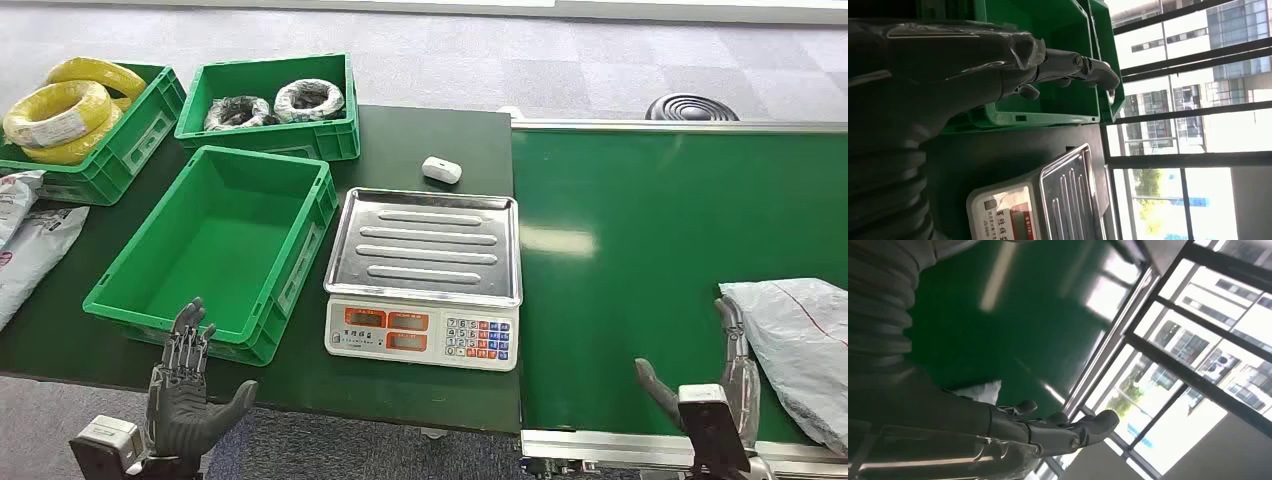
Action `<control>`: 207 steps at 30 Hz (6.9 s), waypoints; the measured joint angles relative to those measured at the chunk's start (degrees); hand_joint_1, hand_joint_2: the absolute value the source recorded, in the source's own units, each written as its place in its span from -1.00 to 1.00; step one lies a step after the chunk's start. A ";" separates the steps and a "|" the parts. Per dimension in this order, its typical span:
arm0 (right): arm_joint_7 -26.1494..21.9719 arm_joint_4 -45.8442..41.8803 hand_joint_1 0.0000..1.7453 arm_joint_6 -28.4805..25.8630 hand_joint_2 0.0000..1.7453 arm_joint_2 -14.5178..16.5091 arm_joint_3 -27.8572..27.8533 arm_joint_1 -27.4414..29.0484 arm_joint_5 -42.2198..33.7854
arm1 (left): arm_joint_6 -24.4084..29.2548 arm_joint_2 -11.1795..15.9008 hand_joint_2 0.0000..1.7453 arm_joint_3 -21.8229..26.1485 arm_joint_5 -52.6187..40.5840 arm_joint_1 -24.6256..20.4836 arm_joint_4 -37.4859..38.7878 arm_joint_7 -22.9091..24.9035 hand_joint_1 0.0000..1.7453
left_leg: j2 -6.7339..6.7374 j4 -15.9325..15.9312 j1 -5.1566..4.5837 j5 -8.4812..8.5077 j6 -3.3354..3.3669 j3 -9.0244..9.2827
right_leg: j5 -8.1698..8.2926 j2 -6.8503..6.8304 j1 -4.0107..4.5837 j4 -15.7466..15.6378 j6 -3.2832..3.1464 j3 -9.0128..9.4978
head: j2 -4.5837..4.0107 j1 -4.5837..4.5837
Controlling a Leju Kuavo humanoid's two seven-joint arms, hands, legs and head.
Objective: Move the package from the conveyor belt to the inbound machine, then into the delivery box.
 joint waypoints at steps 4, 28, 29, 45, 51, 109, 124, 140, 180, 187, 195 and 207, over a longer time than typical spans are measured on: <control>5.38 6.72 -1.00 0.09 1.00 -3.87 -0.51 -5.57 5.77 | 0.75 0.99 1.00 -2.05 0.78 -0.03 0.33 -0.52 -1.00 | -0.02 0.01 0.00 0.01 0.00 0.00 | 0.02 -0.02 -0.01 0.00 0.01 0.00 | 0.00 0.00; 44.47 56.95 1.00 9.76 1.00 -20.95 -0.99 -28.01 23.44 | 4.02 4.42 1.00 -9.88 4.77 -0.71 3.08 1.98 -1.00 | -0.36 0.04 -0.01 0.03 0.06 -0.23 | 0.01 -0.34 -0.03 -0.01 0.04 -0.13 | 0.00 -0.03; 44.42 57.21 1.00 9.76 1.00 -20.99 -1.12 -28.05 23.37 | 3.94 4.45 1.00 -9.88 4.75 -0.67 3.08 2.03 -1.00 | -0.36 0.04 -0.01 0.03 0.06 -0.23 | 0.01 -0.34 -0.03 -0.01 0.05 -0.13 | 0.00 -0.03; 12.17 48.65 1.00 -5.49 1.00 -15.65 -5.01 -29.56 8.82 | 3.55 4.41 1.00 -9.55 4.03 -0.21 2.87 1.27 -1.00 | -0.27 0.03 0.01 0.07 0.05 -0.26 | 0.03 -0.25 0.01 0.02 0.04 -0.06 | 0.00 -0.04; 11.07 34.21 1.00 -8.04 1.00 -8.24 -0.04 -31.49 2.94 | 3.08 4.20 1.00 -9.65 3.93 -2.19 2.88 0.95 -1.00 | -0.18 0.01 0.04 0.13 0.02 -0.22 | 0.04 -0.19 0.07 0.09 0.02 -0.12 | 0.00 -0.04; 12.10 20.00 -1.00 28.51 1.00 10.16 18.21 -35.86 -12.82 | -1.35 2.67 1.00 1.27 -9.16 -8.67 -8.50 8.47 -1.00 | -0.27 0.04 0.05 0.20 0.00 -0.37 | 0.06 -0.21 0.07 0.09 -0.03 -0.39 | 0.00 -0.01; -3.53 5.59 -1.00 21.77 1.00 5.61 10.87 -16.97 -23.31 | 6.83 7.32 1.00 -17.58 -28.39 -19.66 1.25 17.31 -1.00 | -0.36 0.06 0.03 0.17 0.01 -0.42 | 0.06 -0.25 0.04 0.07 -0.02 -0.45 | 0.00 -0.01; -6.93 -23.34 -1.00 18.68 1.00 7.43 2.42 5.58 -22.38 | 7.80 -0.67 1.00 -28.77 -23.11 -33.47 19.62 21.27 -1.00 | -0.34 0.06 0.02 0.13 0.01 -0.52 | 0.05 -0.30 0.03 0.05 -0.01 -0.52 | 0.00 -0.03; -3.12 -23.42 -1.00 17.99 1.00 13.15 6.92 7.64 -23.72 | 19.59 -7.53 1.00 -20.20 -26.42 -50.34 52.52 24.37 1.00 | -0.23 0.05 0.03 0.15 0.00 -0.33 | 0.06 -0.19 0.04 0.07 -0.02 -0.30 | 0.00 -0.03; -2.79 -22.32 -1.00 17.69 1.00 13.16 6.91 7.54 -23.12 | 18.93 -4.72 1.00 -17.06 -23.69 -47.00 36.83 25.19 1.00 | -0.23 0.05 0.03 0.15 0.00 -0.52 | 0.06 -0.20 0.05 0.09 -0.02 -0.50 | 0.00 -0.02; -2.61 -22.15 -1.00 17.83 1.00 13.39 6.70 8.95 -22.25 | 21.89 1.25 1.00 -10.89 -35.17 -44.40 22.23 29.26 1.00 | -0.22 0.04 0.04 0.16 0.00 -0.58 | 0.06 -0.19 0.06 0.09 -0.03 -0.59 | 0.00 -0.03; -2.41 -21.95 -1.00 18.17 1.00 13.83 6.66 9.15 -21.92 | 21.79 3.46 1.00 -6.17 -37.26 -43.16 18.03 29.65 1.00 | -0.24 0.05 0.01 0.16 0.00 -0.59 | 0.06 -0.21 0.03 0.08 -0.02 -0.57 | 0.00 -0.01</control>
